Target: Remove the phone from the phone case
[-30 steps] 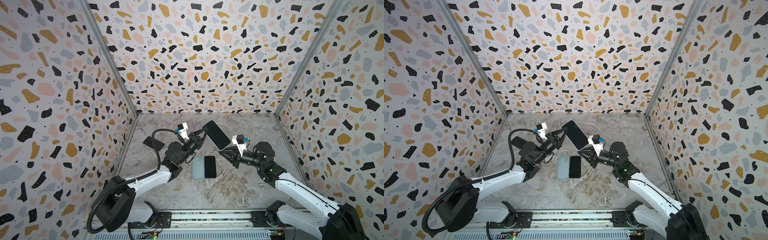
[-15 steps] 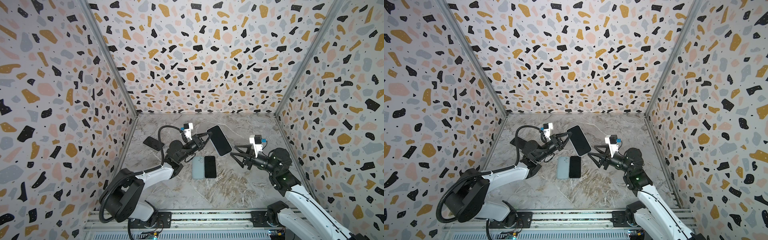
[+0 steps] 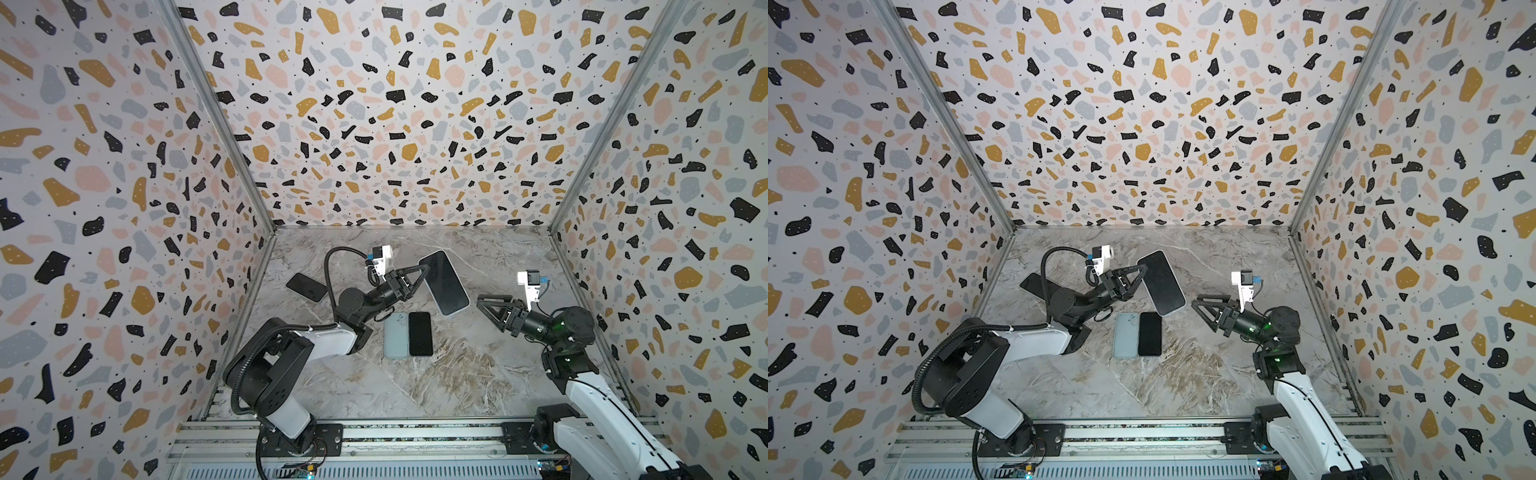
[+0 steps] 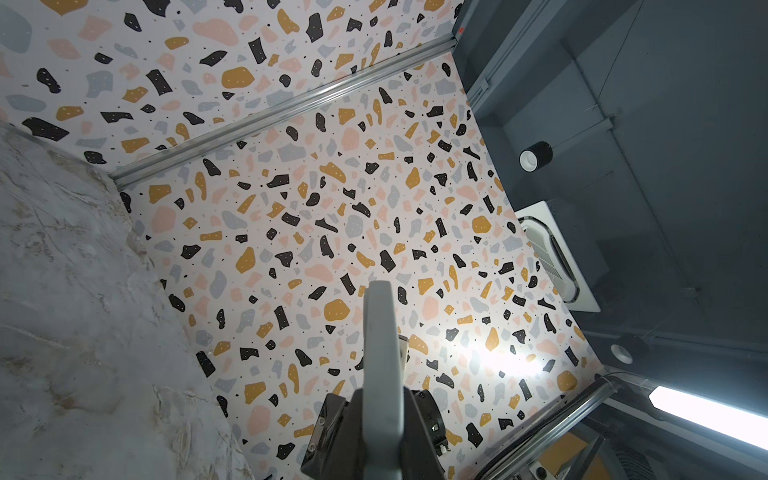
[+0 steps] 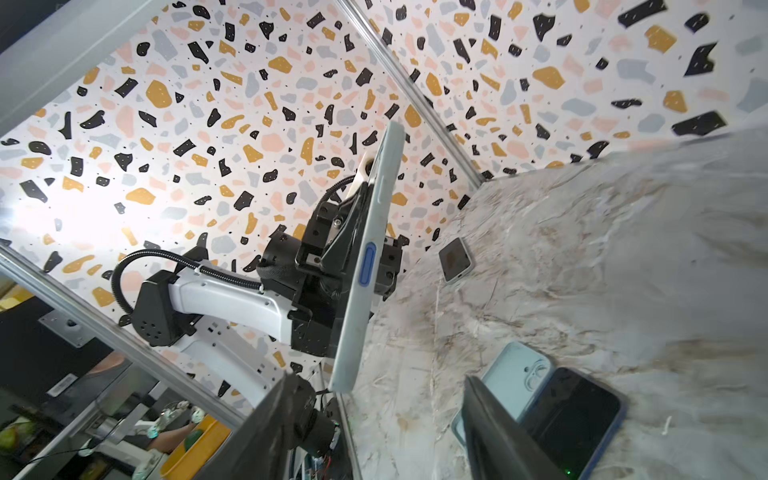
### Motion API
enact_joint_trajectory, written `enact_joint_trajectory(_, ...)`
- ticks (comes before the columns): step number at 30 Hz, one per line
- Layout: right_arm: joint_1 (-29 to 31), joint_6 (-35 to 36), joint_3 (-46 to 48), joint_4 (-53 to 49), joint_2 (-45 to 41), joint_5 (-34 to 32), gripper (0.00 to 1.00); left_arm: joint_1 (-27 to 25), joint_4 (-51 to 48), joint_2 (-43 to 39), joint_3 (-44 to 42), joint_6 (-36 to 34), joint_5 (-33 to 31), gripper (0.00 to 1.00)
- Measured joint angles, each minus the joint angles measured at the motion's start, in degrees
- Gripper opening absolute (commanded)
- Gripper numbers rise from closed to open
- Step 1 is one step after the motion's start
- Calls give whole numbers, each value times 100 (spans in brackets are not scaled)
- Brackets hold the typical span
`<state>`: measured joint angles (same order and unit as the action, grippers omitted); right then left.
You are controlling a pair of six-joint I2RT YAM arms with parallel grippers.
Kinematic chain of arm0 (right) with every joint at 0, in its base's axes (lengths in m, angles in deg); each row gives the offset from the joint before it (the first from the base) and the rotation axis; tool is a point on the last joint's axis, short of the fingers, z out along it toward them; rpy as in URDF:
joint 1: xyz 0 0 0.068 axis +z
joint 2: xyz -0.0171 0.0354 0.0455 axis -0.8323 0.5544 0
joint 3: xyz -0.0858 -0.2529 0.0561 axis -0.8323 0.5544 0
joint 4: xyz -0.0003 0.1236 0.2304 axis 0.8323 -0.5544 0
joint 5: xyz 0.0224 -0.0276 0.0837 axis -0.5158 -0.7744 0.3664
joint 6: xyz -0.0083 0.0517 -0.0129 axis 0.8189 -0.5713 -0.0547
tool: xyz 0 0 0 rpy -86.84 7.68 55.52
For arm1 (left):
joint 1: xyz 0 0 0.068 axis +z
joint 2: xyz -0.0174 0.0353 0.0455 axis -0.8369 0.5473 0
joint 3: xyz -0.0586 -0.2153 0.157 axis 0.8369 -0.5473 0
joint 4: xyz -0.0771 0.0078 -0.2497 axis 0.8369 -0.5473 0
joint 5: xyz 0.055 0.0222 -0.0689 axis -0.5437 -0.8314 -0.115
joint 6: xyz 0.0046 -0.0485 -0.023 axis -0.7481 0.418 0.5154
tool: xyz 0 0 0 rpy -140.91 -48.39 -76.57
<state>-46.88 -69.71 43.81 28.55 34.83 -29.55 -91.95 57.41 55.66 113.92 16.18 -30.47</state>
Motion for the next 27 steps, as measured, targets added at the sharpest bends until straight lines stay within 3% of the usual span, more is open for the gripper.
enact_joint_trajectory(4, 219, -461, 81, 702, 144, 39, 58, -28, 39, 22, 0, 24, 0, 0)
enact_joint_trajectory(14, 520, -643, 81, 1226, 363, 2, 38, -98, 79, 35, 0, 26, 0, 0)
enact_joint_trajectory(27, 542, -752, 94, 1478, 398, -17, 34, -105, 164, 42, 2, 48, -4, 0)
